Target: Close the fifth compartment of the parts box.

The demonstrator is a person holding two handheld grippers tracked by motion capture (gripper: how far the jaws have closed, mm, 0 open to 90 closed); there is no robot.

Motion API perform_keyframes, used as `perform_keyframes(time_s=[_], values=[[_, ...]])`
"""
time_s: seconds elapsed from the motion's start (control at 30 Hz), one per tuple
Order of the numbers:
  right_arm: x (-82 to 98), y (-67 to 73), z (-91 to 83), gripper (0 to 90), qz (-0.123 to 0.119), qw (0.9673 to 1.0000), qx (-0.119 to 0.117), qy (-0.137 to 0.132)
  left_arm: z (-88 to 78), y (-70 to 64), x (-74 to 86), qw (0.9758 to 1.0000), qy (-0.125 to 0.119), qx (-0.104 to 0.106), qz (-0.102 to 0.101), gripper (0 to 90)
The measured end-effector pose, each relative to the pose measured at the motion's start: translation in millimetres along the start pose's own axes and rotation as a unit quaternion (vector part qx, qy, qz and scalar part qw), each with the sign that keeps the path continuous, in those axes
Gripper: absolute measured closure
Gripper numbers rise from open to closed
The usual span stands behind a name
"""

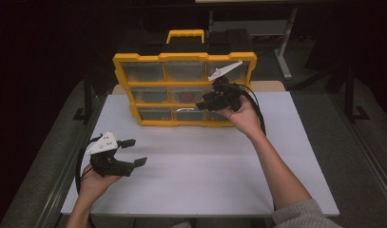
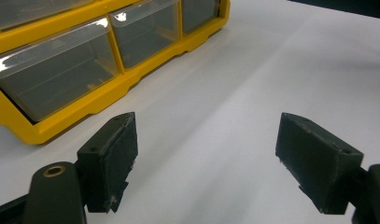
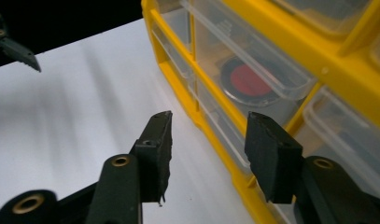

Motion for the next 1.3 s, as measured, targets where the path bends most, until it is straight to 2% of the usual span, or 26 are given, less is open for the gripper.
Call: perform_keyframes(time_s=[0.07, 0.3, 0.5, 0.57, 0.67, 0.73, 0.8, 0.9, 1.03, 1.1, 1.3], values=[[3.5, 1.7, -0.7, 44.0, 0.0, 1.0, 0.001, -0.005, -0.1, -0.1, -0.1, 1.0, 0.0, -0.001, 0.0, 20.8], [18.7, 2.0, -3.7, 37.7, 0.02, 0.9994, -0.007, -0.026, 1.5, -0.5, 0.4, 1.0, 0.004, -0.001, 0.0, 20.8], [34.3, -1.4, -5.6, 32.4, 0.032, 0.999, -0.013, -0.027, 5.3, -1.7, 1.9, 0.9999, 0.011, 0.002, -0.001, 20.8], [38.0, 0.0, -7.3, 30.7, 0.037, 0.9989, -0.015, -0.027, 6.0, -1.6, 2.2, 0.9999, 0.012, 0.0, 0.005, 20.8], [42.9, 1.6, -10.7, 26.8, 0.039, 0.9989, -0.011, -0.025, 6.0, -1.8, 1.8, 0.9999, 0.01, 0.001, 0.0, 20.8], [45.9, 1.3, -13.1, 25.6, 0.034, 0.9989, -0.011, -0.03, 5.8, -1.1, 2.4, 0.9999, 0.011, 0.0, -0.004, 20.8], [50.0, 2.0, -16.0, 24.9, 0.04, 0.9986, -0.013, -0.033, 5.2, -0.3, 3.1, 0.9999, 0.017, -0.001, -0.003, 20.8], [57.7, 2.7, -18.7, 24.9, 0.04, 0.9985, -0.013, -0.033, 6.9, 0.3, 3.2, 0.9999, 0.009, -0.003, -0.01, 20.8], [69.8, 2.9, -21.1, 24.0, 0.049, 0.9981, -0.014, -0.034, 7.1, 0.4, 3.2, 0.9999, 0.012, -0.003, -0.011, 20.8], [76.2, 2.7, -22.5, 22.2, 0.053, 0.998, -0.011, -0.032, 6.4, 1.7, 3.6, 0.9999, 0.016, -0.005, -0.003, 20.8], [91.5, 1.7, -30.6, 20.6, 0.064, 0.9971, -0.008, -0.04, 6.7, 2.3, 3.9, 0.9998, 0.018, -0.007, -0.001, 20.8]])
Point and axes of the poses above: each handheld gripper's, and its own axes: z roughly forward along the jaws, x roughly out of its underside, y roughly to its left, the point moved 4 cm from there along z, roughly forward along the jaws, and after that the axes turned 5 degrees about -x, right-handed, at the moved point
